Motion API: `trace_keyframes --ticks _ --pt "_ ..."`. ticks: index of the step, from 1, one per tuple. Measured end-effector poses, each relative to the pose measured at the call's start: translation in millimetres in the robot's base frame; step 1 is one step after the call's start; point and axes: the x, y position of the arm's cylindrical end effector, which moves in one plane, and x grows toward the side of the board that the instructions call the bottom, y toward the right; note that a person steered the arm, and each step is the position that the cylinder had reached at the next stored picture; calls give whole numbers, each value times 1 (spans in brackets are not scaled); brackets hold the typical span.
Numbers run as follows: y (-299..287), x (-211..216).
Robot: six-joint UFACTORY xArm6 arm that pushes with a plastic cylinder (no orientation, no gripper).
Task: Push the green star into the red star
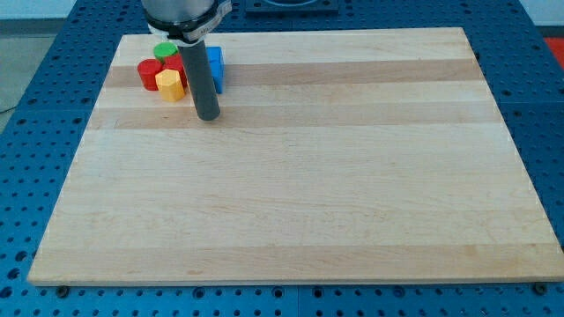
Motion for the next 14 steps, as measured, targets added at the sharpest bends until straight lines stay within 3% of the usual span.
trace_keyframes --ticks 2,4,5,7,8,11,14 --pt "-31 8" --pt "-151 -3" --pt "-180 -29" --pt "-178 -133" --pt "-162 -154" --pt "-68 -177" --pt "-34 -152"
